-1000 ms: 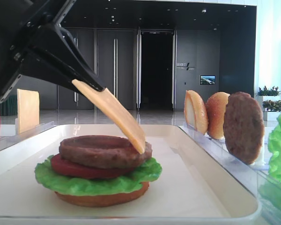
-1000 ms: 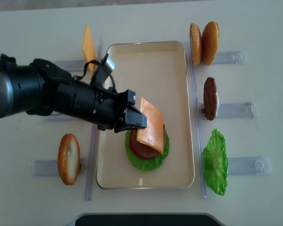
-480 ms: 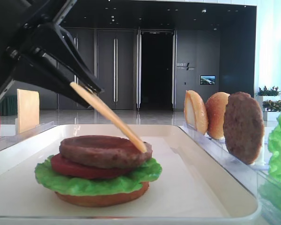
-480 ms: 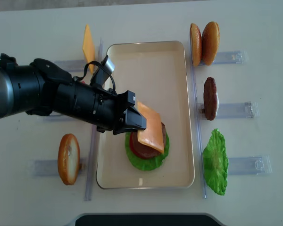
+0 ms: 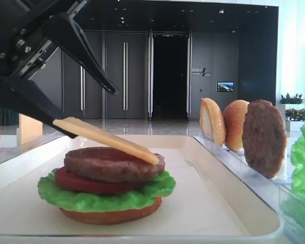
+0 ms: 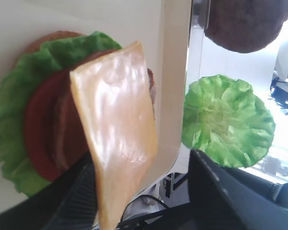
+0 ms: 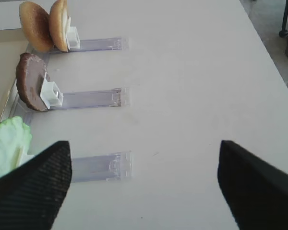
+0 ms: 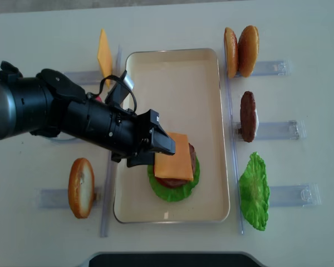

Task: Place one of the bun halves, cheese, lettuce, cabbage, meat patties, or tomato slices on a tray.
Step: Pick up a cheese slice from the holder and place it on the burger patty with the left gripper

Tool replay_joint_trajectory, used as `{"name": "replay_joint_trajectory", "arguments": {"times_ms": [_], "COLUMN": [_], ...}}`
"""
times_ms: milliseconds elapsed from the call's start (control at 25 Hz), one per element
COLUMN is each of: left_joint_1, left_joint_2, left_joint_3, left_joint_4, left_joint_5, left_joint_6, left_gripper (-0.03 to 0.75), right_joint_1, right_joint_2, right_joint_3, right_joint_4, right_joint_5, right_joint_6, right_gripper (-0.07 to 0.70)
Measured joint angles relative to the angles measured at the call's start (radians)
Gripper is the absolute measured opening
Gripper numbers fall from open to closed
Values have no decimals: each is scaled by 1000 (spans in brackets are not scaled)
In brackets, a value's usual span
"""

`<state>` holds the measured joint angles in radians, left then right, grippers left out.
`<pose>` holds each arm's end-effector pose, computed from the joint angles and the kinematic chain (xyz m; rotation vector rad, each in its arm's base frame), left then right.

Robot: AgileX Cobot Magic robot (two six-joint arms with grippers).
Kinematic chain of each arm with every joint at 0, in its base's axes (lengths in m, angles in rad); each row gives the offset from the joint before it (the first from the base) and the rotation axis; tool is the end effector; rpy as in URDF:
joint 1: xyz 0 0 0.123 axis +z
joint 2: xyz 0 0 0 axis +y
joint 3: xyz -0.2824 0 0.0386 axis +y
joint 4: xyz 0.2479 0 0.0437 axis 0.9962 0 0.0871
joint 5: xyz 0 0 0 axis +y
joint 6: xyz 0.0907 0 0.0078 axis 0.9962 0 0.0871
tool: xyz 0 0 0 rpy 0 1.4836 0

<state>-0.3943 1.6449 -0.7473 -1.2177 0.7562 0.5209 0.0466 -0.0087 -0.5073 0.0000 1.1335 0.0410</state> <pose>0.2342 -0.1610 0.1724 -0.0312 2.8403 -1.2123 -0.0102 -0.0005 0.2733 -0.0059 2.1015 0.0527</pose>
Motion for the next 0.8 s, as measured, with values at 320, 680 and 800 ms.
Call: {"name": "replay_joint_trajectory", "arguments": {"times_ms": [320, 680, 800], "left_joint_1": [0, 0, 0], "left_joint_2": [0, 0, 0], "left_joint_3": [0, 0, 0], "left_joint_4": [73, 150, 188], "left_joint_5": [-1, 6, 6], "left_joint_6": [-104, -190, -225], "left_gripper": [510, 581, 582], "right_joint_1": [0, 0, 0], "right_joint_2": [0, 0, 0], "right_joint_3": [0, 0, 0], "right_joint_4": [0, 0, 0], "right_joint_5": [0, 0, 0], "right_joint_6": [0, 0, 0], "right_gripper": [587, 587, 587]}}
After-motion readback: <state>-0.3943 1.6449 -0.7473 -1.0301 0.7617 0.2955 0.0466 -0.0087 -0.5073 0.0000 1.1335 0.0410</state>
